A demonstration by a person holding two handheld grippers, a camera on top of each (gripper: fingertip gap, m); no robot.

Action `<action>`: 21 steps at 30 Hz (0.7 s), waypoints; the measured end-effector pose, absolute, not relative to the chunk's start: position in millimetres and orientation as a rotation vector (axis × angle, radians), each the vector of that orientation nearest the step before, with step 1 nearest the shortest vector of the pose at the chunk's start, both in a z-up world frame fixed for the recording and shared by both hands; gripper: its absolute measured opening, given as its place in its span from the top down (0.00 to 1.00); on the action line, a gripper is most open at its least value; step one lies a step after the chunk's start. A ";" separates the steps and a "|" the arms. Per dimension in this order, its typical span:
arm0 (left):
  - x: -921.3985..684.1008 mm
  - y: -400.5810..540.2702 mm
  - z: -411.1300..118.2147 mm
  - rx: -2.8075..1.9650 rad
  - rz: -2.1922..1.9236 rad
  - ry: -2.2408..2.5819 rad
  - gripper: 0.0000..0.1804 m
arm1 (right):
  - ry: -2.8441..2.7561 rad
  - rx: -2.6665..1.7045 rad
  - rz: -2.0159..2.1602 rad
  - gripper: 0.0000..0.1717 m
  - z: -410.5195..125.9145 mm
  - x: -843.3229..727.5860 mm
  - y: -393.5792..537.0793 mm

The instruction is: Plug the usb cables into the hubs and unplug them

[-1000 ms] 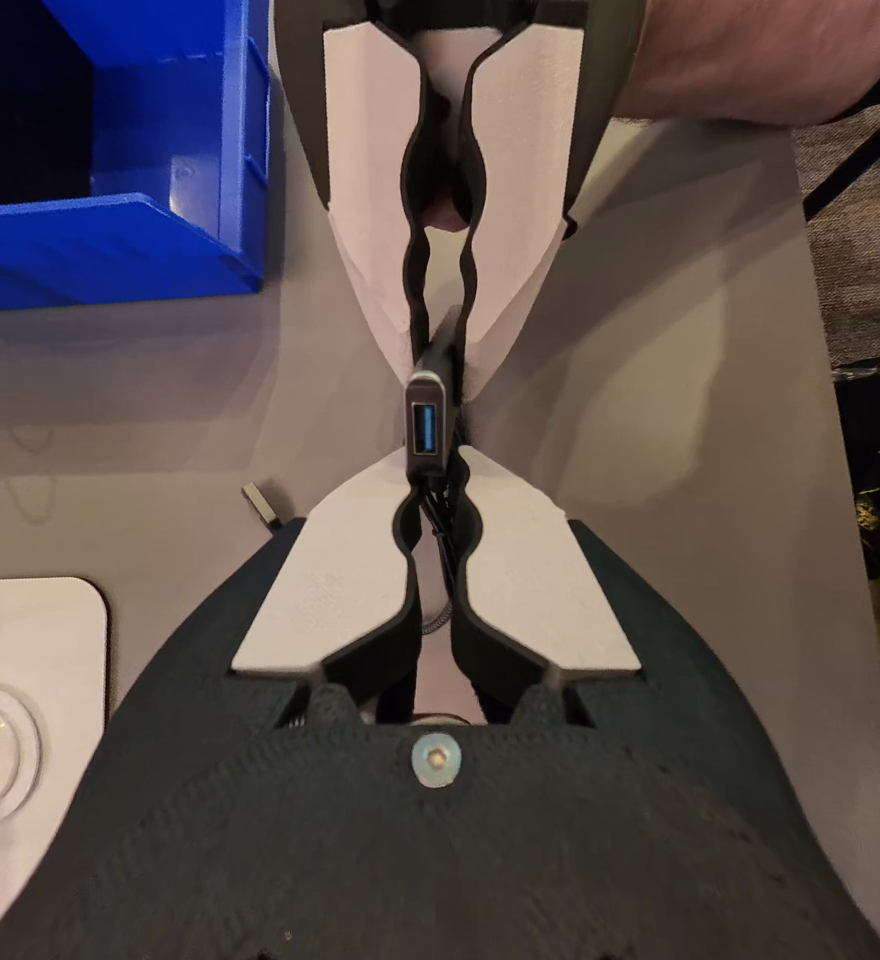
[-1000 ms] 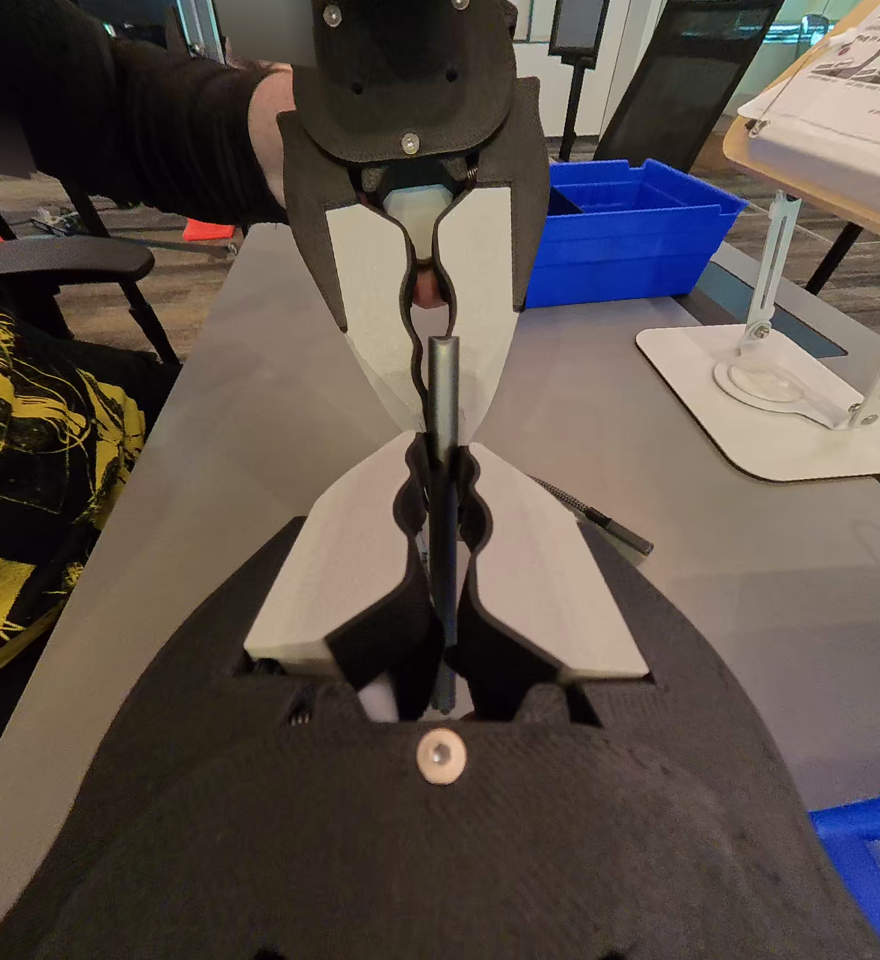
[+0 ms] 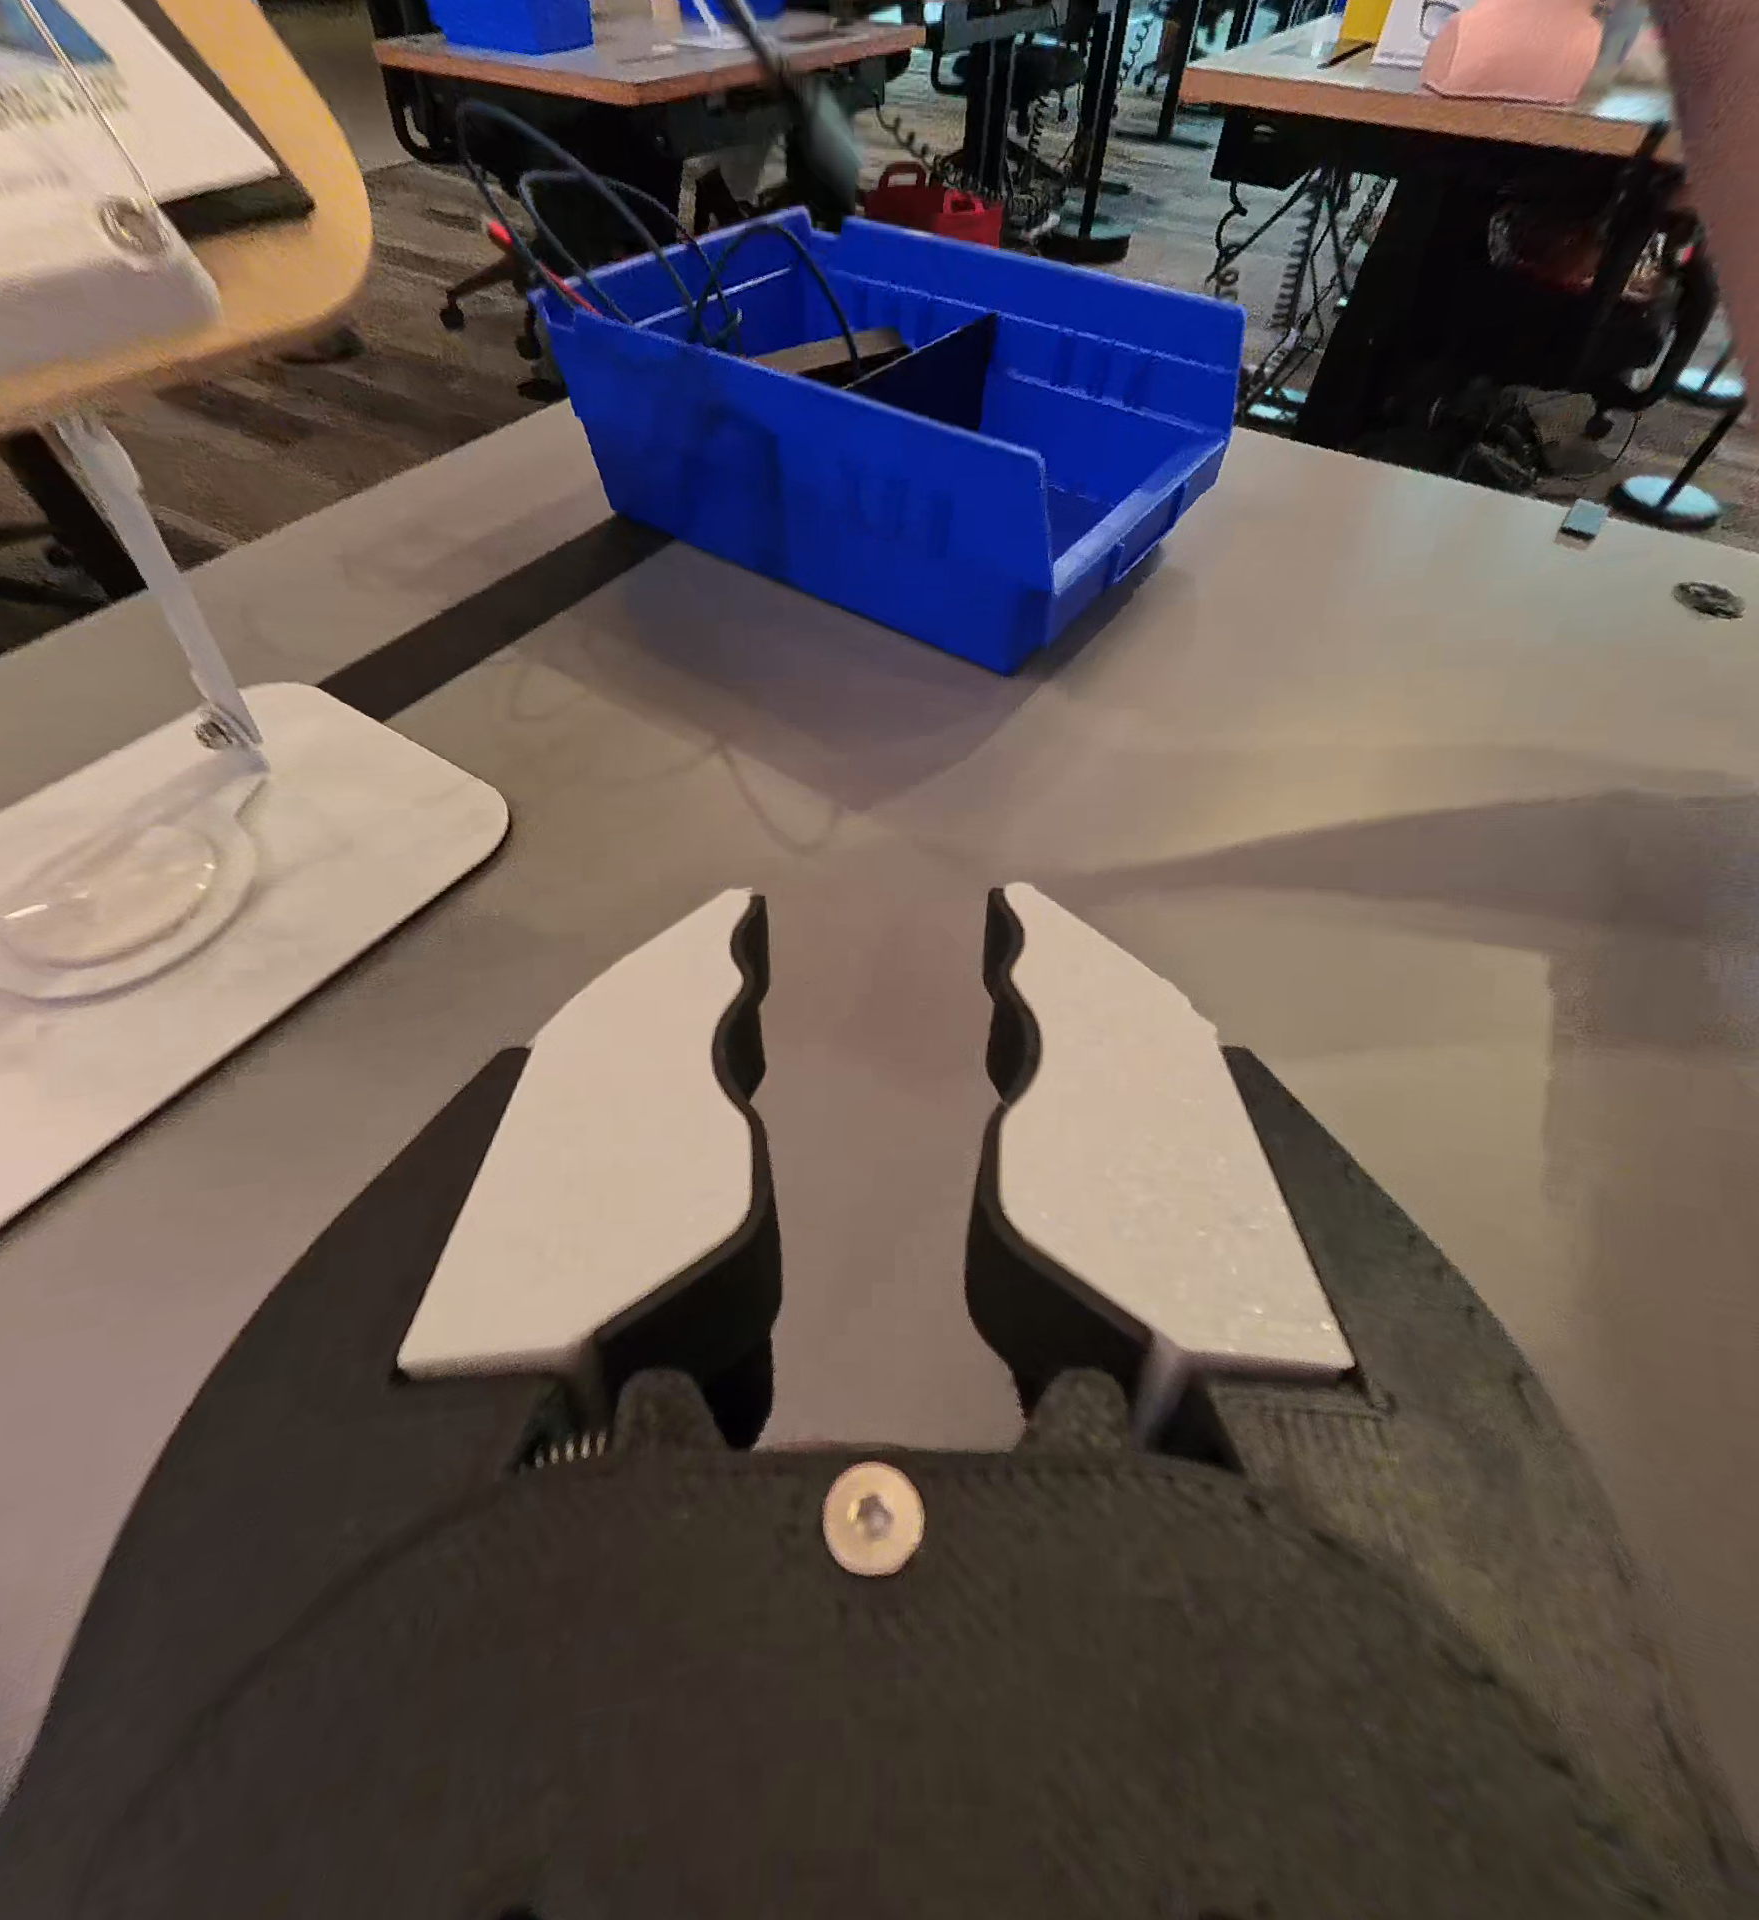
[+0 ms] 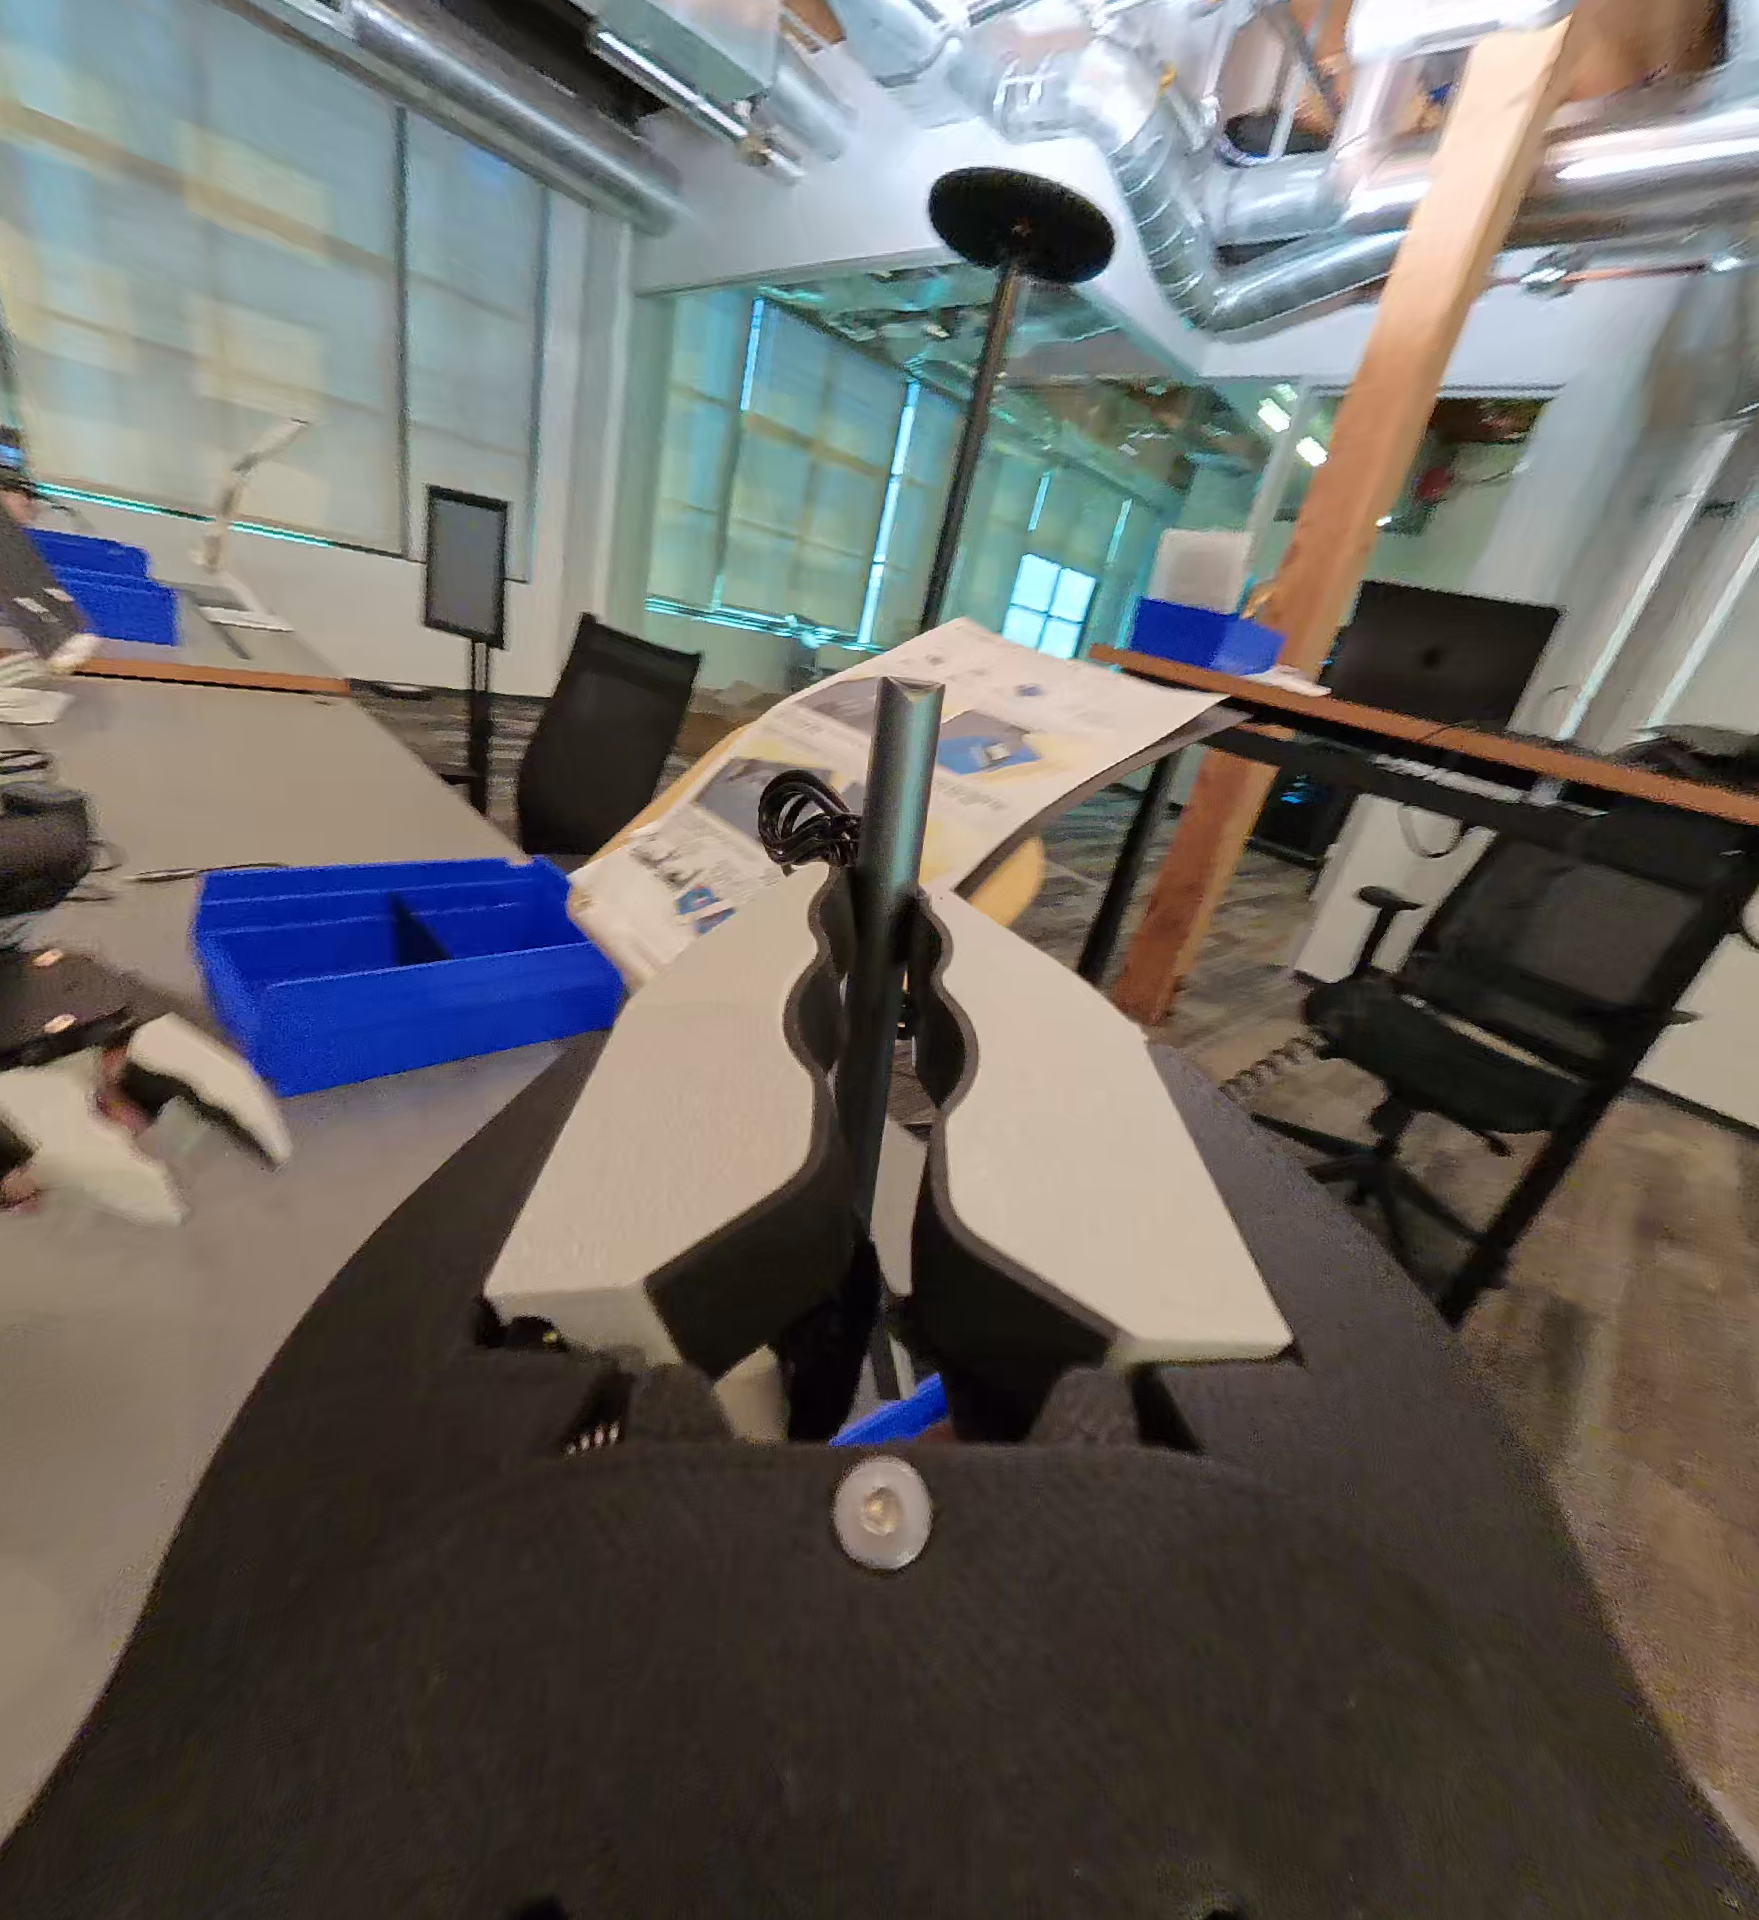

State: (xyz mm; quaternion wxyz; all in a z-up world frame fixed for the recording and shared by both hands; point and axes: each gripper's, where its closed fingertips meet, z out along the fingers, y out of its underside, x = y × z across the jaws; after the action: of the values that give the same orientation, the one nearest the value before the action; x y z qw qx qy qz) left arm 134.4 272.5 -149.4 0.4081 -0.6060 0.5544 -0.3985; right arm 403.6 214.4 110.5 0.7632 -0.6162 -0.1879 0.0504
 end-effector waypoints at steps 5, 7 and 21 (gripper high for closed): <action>149.3 279.6 -172.3 -1.556 -1.074 1.339 0.78 | -0.345 -1.417 0.057 0.95 120.8 456.6 245.2; 153.0 282.1 -179.1 -1.565 -1.101 1.311 0.78 | -0.318 -1.478 0.054 0.95 104.6 475.9 261.2; 155.4 287.0 -198.4 -1.614 -1.155 1.291 0.78 | 0.174 -2.051 0.278 0.93 -119.8 595.6 346.0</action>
State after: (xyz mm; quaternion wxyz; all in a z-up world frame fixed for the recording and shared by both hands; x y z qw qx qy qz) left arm 155.4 287.0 -198.4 0.3773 -0.6312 0.5050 -0.4518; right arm 595.6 346.0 -119.8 0.5076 -0.8508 0.0723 0.1152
